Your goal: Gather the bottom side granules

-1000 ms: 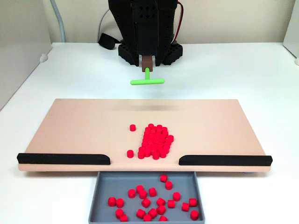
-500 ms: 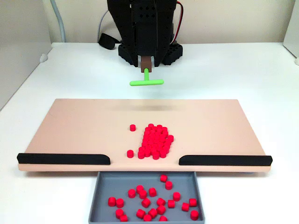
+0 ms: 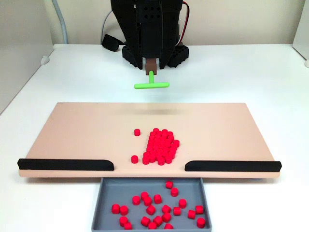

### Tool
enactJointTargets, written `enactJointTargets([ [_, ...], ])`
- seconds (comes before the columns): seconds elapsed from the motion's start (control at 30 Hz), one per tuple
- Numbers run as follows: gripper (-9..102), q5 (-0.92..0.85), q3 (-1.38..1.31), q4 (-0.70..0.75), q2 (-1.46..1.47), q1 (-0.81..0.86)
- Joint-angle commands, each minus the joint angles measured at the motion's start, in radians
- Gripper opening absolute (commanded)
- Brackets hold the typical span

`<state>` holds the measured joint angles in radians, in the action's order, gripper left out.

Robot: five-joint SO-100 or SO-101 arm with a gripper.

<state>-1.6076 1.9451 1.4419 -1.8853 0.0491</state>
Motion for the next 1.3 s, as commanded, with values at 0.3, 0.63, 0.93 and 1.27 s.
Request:
enactJointTargets([
  [0.3,0,0.049,-0.020,0.002,-0.035,0.006],
  [0.63,0,0.032,-0.020,-0.002,-0.037,0.006],
  [0.93,0,0.043,-0.020,-0.009,-0.048,0.012],
  [1.27,0,-0.008,-0.020,-0.011,-0.020,0.032],
])
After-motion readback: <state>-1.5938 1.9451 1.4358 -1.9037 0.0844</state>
